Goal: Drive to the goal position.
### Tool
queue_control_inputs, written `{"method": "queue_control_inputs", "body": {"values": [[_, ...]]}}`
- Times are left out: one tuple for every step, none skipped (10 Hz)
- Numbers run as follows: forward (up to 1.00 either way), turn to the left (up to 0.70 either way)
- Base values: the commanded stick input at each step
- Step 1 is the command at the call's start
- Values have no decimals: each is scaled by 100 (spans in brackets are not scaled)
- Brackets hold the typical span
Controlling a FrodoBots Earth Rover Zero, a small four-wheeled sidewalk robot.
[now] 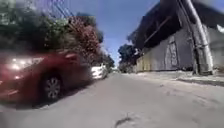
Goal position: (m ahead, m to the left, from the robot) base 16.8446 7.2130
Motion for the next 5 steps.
{"method": "queue_control_inputs", "body": {"values": [[100,-3],[100,-2],[100,-2],[100,-1],[100,0]]}}
